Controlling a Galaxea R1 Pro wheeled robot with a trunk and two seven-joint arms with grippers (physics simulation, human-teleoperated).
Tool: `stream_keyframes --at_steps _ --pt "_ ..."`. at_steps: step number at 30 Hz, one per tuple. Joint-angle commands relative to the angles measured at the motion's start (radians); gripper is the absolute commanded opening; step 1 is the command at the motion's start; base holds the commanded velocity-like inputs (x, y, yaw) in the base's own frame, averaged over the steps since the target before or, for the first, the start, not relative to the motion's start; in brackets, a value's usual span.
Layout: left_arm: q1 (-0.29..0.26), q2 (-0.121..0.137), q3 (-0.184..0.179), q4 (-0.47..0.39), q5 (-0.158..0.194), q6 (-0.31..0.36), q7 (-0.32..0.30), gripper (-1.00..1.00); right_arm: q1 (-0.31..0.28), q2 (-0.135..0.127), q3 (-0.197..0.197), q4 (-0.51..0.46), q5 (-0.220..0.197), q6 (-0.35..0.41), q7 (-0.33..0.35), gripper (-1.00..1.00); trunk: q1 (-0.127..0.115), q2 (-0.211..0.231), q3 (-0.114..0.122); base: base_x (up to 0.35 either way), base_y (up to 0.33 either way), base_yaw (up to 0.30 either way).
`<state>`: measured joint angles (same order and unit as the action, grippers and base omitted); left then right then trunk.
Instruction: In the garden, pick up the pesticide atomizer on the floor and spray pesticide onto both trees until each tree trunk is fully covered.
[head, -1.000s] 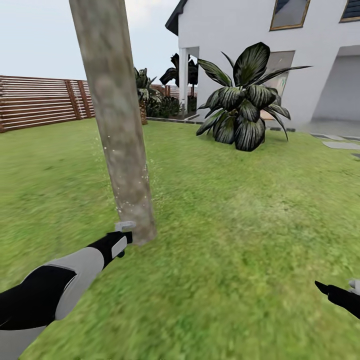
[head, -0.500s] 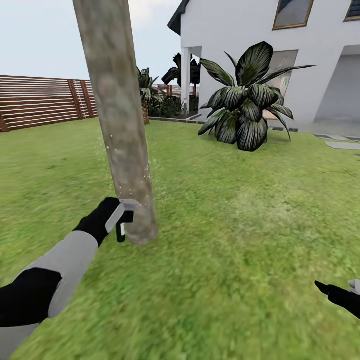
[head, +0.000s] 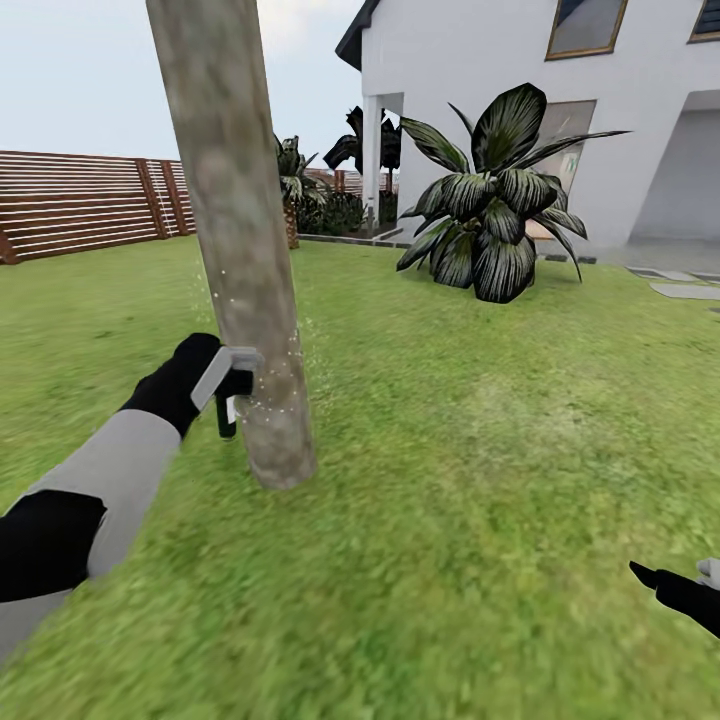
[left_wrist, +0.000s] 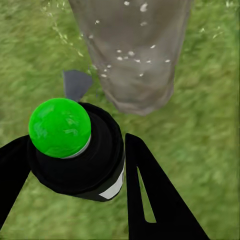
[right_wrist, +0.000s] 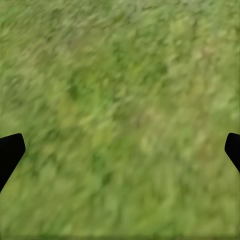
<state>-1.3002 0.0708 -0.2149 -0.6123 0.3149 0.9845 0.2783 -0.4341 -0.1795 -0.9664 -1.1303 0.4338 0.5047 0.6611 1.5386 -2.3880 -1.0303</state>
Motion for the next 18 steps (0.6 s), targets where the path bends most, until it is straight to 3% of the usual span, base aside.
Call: stream_keyframes --at_steps 1,5,18 --pt "-0.006 0.000 0.000 0.000 0.000 0.000 0.000 -1.00 0.000 0.000 0.000 0.000 0.000 0.000 0.000 1.00 0.000 0.000 0.000 0.000 0.000 0.000" --pt "-0.062 0.000 0.000 0.000 -0.017 0.002 0.001 -1.00 0.000 0.000 0.000 0.000 0.000 0.000 0.000 1.00 0.000 0.000 0.000 0.000 0.000 0.000" --pt "-0.213 -0.001 0.000 0.036 -0.017 0.006 0.001 -1.00 0.000 0.000 0.000 0.000 0.000 0.000 0.000 1.00 0.000 0.000 0.000 0.000 0.000 0.000"
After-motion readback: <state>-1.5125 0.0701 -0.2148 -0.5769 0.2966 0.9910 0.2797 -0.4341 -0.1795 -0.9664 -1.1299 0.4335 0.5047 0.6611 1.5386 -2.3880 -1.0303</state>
